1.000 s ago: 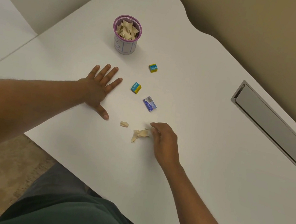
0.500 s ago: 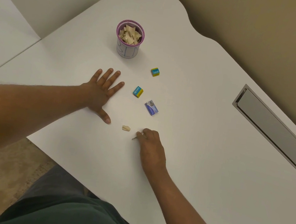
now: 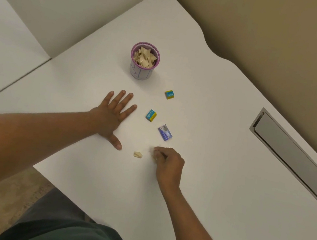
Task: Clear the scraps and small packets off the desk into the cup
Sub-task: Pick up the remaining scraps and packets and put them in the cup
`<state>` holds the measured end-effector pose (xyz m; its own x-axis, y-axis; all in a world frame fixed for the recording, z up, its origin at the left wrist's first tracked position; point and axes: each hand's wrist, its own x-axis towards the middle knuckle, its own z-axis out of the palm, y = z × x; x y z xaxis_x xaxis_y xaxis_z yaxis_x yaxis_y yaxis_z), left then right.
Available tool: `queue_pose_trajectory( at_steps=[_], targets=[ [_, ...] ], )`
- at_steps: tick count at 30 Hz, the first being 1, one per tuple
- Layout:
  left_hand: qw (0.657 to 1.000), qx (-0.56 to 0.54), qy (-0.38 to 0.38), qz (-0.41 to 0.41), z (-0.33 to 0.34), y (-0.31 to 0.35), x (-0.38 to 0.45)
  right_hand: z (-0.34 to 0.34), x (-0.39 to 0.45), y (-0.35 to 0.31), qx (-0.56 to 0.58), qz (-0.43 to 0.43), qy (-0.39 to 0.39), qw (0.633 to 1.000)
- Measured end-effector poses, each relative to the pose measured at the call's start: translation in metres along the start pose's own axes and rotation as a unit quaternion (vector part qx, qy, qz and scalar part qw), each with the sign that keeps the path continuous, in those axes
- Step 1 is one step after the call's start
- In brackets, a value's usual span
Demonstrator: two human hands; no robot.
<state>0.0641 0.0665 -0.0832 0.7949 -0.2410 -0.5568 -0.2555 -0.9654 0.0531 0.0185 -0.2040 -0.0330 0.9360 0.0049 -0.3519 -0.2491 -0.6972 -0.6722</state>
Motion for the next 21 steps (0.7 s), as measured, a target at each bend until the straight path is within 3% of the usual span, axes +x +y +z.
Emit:
queue_pose_trajectory(
  at_steps=[3,7,12,15,18,21],
  targets=[
    [1.0,-0.009,-0.003,0.008,0.001,-0.001,0.002,-0.005,0.019,-0.04,0.104,0.062,0.037,0.992],
    [1.0,-0.015,-0.014,0.009,0.001,-0.002,0.003,-0.013,0.065,-0.11,0.135,-0.014,0.065,0.989],
    [1.0,0.0,-0.014,0.002,-0.002,0.002,0.004,-0.005,0.136,-0.182,0.002,-0.168,0.077,0.983],
    [1.0,-0.007,-0.022,0.005,-0.006,0.004,0.002,0.008,0.17,-0.21,-0.134,-0.238,0.046,0.961],
    [0.999,-0.004,-0.033,0.003,-0.009,0.004,-0.001,0.016,0.183,-0.225,-0.183,-0.265,-0.005,0.947],
    [0.999,0.012,-0.038,0.005,-0.014,0.004,-0.005,0.02,0.191,-0.232,-0.221,-0.253,0.005,0.942]
  ],
)
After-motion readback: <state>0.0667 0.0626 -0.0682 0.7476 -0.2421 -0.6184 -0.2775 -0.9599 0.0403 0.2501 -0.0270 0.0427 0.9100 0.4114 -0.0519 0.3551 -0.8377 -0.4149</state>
